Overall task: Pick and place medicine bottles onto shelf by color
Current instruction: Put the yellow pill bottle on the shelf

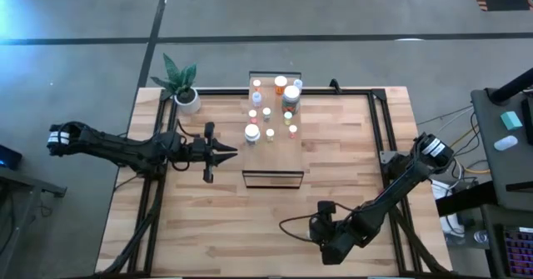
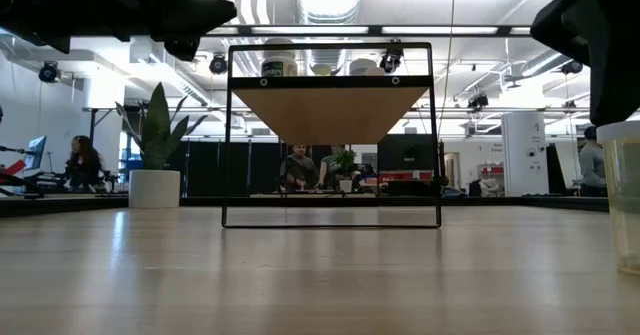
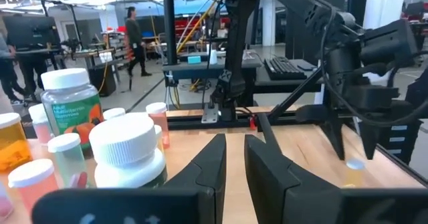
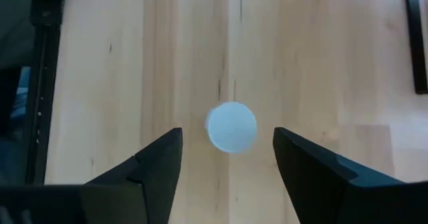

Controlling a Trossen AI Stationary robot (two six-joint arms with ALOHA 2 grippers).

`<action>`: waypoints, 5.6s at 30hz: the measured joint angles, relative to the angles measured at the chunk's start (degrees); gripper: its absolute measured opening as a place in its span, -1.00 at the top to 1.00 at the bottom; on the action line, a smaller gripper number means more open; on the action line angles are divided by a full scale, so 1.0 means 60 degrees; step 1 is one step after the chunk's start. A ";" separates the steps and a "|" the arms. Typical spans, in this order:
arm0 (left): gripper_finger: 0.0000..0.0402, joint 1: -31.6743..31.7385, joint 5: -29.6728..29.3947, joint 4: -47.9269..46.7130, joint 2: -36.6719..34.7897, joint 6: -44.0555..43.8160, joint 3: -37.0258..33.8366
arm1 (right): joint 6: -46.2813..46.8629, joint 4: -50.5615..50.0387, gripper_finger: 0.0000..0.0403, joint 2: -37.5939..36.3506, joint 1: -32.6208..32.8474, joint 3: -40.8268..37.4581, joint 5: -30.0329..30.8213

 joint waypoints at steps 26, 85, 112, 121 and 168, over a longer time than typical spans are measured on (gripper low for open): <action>0.82 -0.0003 -0.0009 -0.0043 -0.0320 0.0087 0.0033 | -0.0225 0.0743 0.46 0.0365 -0.0208 -0.0131 -0.0035; 0.82 -0.0003 -0.0009 -0.0032 -0.0545 0.0000 -0.0459 | -0.3060 -0.4550 0.31 -0.0876 -0.6961 0.4183 -0.0576; 0.82 -0.0003 -0.0087 -0.1020 -0.0401 -0.0742 -0.0120 | -0.9612 -0.4072 -0.34 -0.1250 -0.7027 0.3651 -0.3067; 0.82 -0.0003 -0.0228 -0.1041 -0.0404 -0.0736 -0.0142 | -1.0571 -0.4206 -0.14 -0.0594 -0.7529 0.3792 -0.3529; 0.82 -0.0007 -0.0224 -0.0993 -0.0401 -0.0463 -0.0262 | -0.6102 -0.6887 0.43 -0.1557 -0.6752 0.4584 -0.4000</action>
